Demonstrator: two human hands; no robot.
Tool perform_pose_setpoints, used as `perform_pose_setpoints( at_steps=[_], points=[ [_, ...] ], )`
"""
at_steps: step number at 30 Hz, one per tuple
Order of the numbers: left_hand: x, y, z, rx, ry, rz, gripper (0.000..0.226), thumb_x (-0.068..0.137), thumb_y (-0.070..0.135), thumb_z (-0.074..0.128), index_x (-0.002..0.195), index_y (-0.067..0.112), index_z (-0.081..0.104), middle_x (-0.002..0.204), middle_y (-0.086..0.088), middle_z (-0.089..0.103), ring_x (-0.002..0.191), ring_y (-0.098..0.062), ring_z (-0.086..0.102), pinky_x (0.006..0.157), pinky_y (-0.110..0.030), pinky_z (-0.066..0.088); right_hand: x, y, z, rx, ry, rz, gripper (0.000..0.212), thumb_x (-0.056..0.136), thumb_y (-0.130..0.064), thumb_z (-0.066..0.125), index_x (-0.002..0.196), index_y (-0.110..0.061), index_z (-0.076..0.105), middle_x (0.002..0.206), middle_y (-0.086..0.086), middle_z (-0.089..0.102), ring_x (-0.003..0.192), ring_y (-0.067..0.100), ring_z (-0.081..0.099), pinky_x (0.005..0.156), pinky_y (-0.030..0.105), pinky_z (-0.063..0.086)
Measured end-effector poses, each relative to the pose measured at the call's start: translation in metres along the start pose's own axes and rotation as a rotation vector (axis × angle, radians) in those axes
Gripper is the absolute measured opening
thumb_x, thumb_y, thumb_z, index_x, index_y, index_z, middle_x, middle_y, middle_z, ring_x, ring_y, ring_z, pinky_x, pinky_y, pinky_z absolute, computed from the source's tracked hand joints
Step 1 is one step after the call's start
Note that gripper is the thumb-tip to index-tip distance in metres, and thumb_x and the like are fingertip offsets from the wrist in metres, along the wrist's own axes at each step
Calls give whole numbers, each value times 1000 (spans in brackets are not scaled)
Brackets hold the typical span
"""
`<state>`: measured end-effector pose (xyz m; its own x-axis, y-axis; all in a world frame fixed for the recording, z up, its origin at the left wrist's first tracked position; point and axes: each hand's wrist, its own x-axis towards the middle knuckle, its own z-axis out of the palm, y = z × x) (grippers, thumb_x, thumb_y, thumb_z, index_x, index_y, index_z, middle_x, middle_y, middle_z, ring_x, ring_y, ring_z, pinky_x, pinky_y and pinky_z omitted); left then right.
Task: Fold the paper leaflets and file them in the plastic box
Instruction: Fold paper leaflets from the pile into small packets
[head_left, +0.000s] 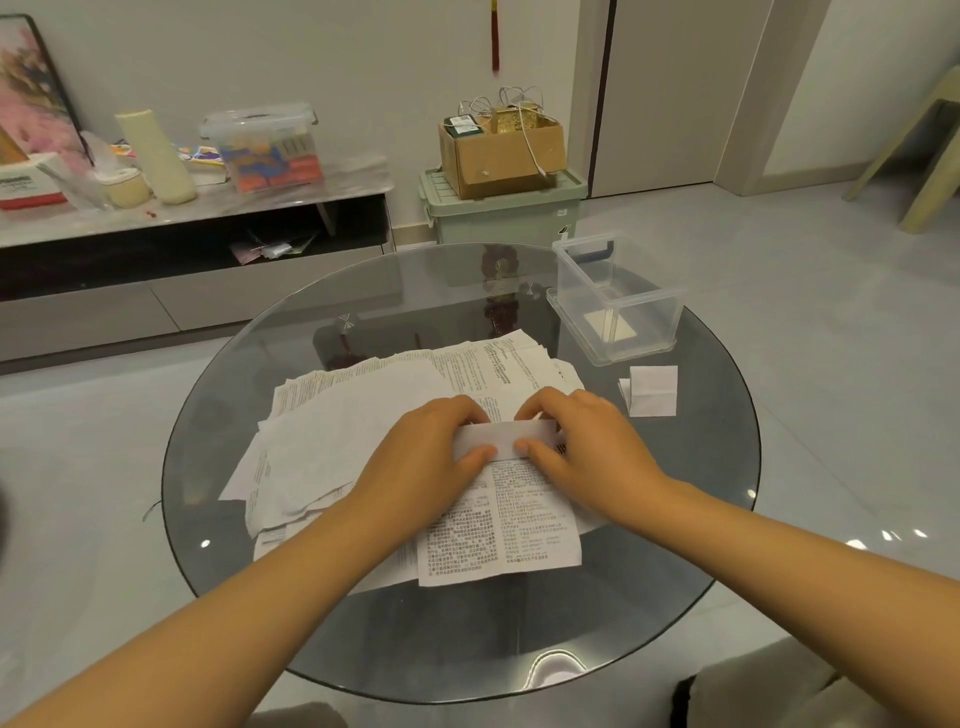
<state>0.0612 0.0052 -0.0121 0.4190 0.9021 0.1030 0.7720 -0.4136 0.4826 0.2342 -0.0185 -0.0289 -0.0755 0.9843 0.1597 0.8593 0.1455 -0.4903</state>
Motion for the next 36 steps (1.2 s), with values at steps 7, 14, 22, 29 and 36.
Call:
perform_pose_setpoints(
  at_steps=[7, 14, 22, 29, 36],
  points=[
    [9, 0, 7, 13, -3, -93, 36, 85, 29, 67, 118, 24, 53, 120, 4, 47, 106, -11, 47, 93, -20, 38, 7, -3, 6, -21, -20, 62, 36, 85, -40, 64, 117, -34, 50, 104, -8, 49, 105, 13, 38, 92, 28, 28],
    [12, -8, -5, 63, -76, -18, 24, 84, 22, 68, 97, 31, 51, 111, 11, 38, 112, -12, 41, 94, -18, 33, 9, -2, 0, -33, -35, 16, 16, 89, -19, 60, 101, -29, 61, 109, -7, 41, 105, 12, 29, 89, 21, 20],
    [6, -7, -12, 304, -80, 205, 26, 90, 42, 55, 112, 29, 60, 116, 12, 57, 103, -7, 48, 87, -17, 38, -2, -11, 3, -109, -9, -162, 24, 93, -32, 53, 112, -24, 64, 111, -6, 59, 105, 14, 44, 85, 23, 27],
    [2, 2, -9, 268, -2, 316, 18, 88, 37, 52, 97, 26, 63, 94, 11, 62, 84, -8, 50, 71, -19, 35, -4, -14, 3, -60, 47, -124, 16, 89, -34, 59, 98, -26, 69, 95, -6, 66, 94, 15, 52, 73, 24, 30],
    [6, -4, -8, 84, -88, 223, 11, 86, 30, 63, 97, 31, 64, 83, 21, 45, 87, -5, 47, 77, -19, 41, -4, -2, -7, 104, -74, -49, 9, 86, -26, 65, 93, -22, 68, 95, -9, 69, 90, 12, 60, 77, 24, 46]
  ],
)
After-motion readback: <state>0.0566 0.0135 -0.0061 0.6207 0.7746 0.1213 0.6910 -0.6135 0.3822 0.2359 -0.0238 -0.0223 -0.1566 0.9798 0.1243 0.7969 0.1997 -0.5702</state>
